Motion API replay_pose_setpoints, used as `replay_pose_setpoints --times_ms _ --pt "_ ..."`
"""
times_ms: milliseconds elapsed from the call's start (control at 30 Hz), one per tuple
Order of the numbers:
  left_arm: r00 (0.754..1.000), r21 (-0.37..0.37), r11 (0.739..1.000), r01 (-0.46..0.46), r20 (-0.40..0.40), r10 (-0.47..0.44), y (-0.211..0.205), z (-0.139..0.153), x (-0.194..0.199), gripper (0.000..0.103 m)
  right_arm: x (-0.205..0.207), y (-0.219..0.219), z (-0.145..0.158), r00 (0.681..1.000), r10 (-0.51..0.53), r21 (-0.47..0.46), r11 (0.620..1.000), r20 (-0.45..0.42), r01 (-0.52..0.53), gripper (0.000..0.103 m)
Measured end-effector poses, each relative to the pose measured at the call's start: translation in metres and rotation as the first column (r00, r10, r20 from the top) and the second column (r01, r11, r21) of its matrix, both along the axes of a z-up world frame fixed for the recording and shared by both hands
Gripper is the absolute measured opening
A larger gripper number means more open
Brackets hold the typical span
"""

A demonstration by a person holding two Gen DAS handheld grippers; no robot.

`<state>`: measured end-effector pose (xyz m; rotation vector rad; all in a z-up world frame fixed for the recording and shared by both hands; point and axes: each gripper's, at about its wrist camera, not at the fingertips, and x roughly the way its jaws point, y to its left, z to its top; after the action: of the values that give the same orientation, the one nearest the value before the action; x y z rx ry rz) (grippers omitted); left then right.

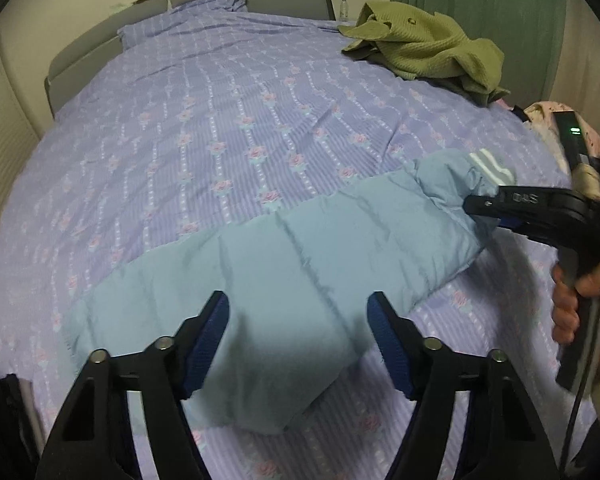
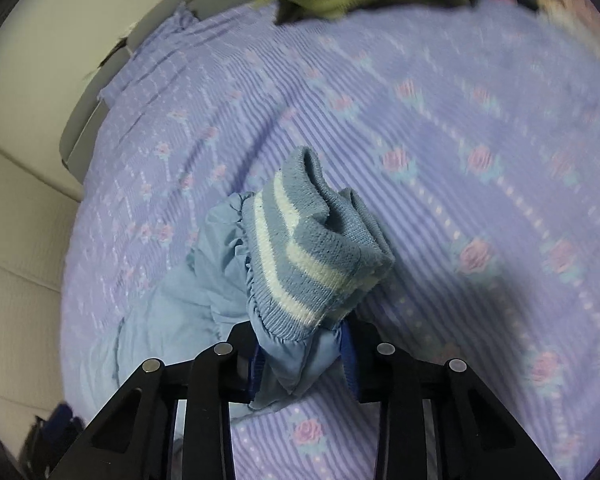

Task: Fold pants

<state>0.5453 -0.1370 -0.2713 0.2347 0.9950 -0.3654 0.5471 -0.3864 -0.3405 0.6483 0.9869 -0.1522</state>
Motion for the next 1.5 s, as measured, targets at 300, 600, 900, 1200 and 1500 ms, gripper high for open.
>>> replay_pose_setpoints --times_ms 300,600,900,1200,1500 --pt "0.975 -0.100 0.993 -0.068 -0.217 0.045 -0.013 -0.047 0.034 0.015 -0.028 0.005 0.044 0.998 0.018 -0.086 0.996 0.062 -0.013 0.032" --pt "0.959 -0.034 0.998 -0.053 -0.280 0.042 -0.027 -0.082 0.047 0.012 -0.038 0.020 0.058 0.996 0.031 -0.088 0.996 0.085 -0.023 0.032" --pt "0.952 -0.055 0.993 -0.102 -0.295 0.081 -0.017 -0.048 0.047 0.050 -0.035 0.039 0.086 0.995 0.056 -0.172 0.984 0.085 -0.041 0.032" --pt "0.956 -0.053 0.979 -0.198 -0.233 0.181 0.031 0.043 0.018 0.074 -0.041 0.070 0.124 0.993 0.092 -0.238 0.969 0.073 -0.072 0.032" --pt "0.945 -0.102 0.944 -0.313 -0.133 0.299 0.123 0.105 -0.022 0.080 -0.043 0.146 0.177 0.973 0.199 -0.331 0.931 0.113 -0.152 0.031"
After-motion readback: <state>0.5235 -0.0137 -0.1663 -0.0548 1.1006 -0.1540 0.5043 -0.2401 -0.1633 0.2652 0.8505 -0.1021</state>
